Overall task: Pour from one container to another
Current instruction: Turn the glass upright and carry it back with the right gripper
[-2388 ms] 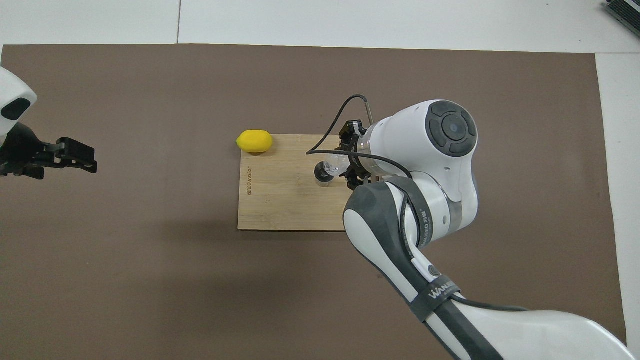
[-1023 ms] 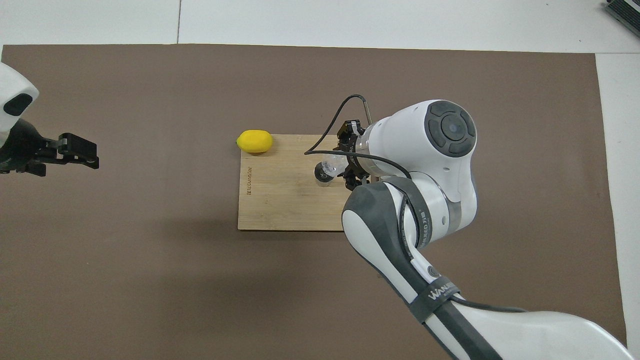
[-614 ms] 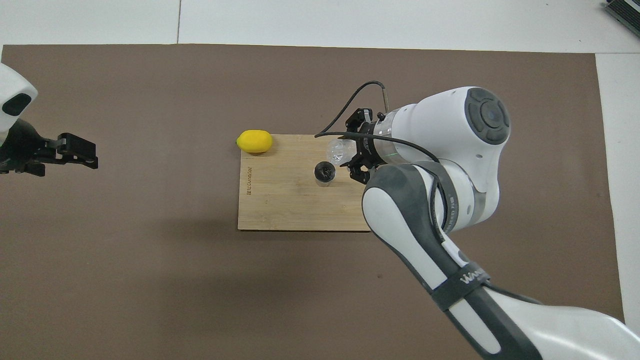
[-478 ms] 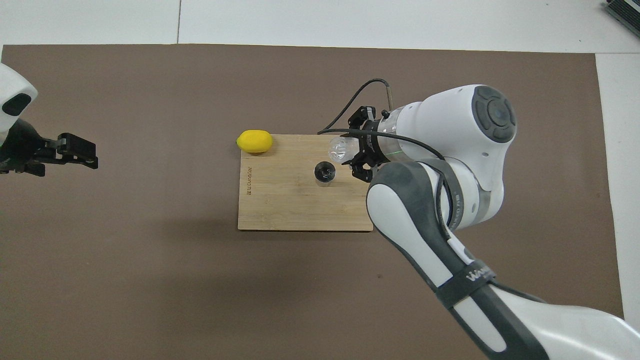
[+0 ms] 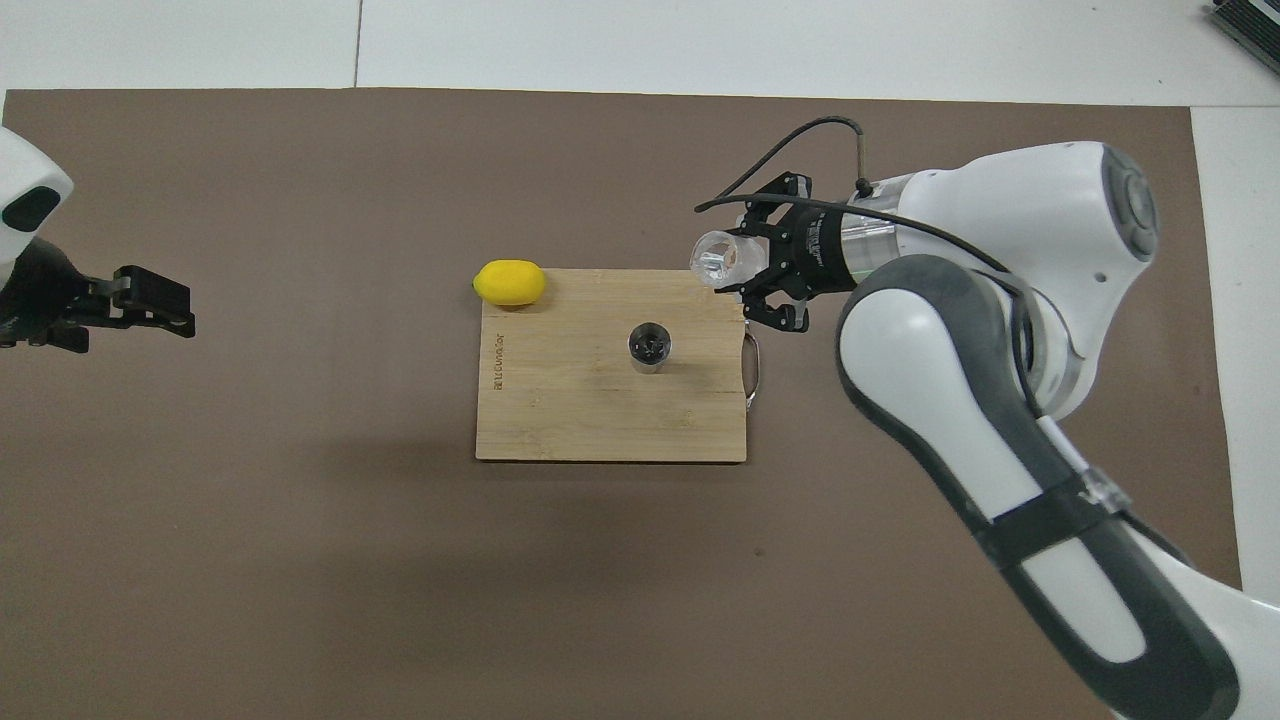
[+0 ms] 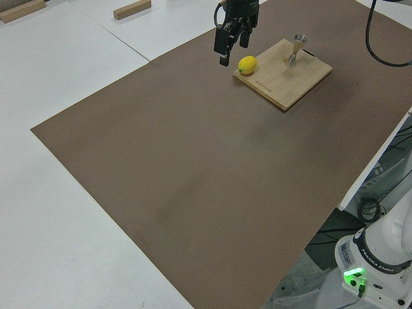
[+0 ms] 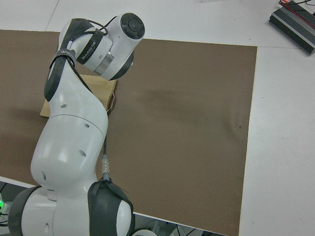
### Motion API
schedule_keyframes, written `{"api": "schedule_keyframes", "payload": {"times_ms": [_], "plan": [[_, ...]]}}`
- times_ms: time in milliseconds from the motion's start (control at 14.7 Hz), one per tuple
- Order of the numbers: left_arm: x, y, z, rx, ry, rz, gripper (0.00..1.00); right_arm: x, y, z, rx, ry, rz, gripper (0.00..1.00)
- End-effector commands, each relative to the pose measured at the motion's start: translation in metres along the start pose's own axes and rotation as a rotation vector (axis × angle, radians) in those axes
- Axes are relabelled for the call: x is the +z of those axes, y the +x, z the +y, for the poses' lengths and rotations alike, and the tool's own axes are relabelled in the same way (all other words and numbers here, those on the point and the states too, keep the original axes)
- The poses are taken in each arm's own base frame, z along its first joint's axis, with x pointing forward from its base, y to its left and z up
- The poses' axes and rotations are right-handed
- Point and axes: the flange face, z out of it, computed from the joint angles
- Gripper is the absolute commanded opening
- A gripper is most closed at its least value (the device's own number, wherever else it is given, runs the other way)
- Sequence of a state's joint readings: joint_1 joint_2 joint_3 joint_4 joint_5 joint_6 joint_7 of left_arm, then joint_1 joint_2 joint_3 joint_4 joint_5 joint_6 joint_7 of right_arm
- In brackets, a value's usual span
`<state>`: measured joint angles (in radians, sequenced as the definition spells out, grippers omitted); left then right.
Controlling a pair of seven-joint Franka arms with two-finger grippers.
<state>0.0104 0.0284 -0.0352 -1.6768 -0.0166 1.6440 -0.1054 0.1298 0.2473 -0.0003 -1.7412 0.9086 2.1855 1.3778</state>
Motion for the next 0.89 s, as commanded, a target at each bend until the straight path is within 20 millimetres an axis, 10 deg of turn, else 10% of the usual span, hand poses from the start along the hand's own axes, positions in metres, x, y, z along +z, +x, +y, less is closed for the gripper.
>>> {"api": "schedule_keyframes", "payload": {"times_ms": [0,341,819], "plan": [[-0.007,-0.004,-0.002,-0.015,0.018,0.01,1.0,-0.024,0.039,0.0,0.042,0.034,-0.08,0.0],[-0.011,-0.004,-0.002,-0.002,0.017,0.014,1.0,-0.052,0.139,-0.004,0.097,0.127,-0.215,0.0],[-0.006,-0.01,-0.004,-0.007,0.023,-0.038,1.0,-0.037,0.26,0.021,0.087,0.111,-0.324,0.0]]}}
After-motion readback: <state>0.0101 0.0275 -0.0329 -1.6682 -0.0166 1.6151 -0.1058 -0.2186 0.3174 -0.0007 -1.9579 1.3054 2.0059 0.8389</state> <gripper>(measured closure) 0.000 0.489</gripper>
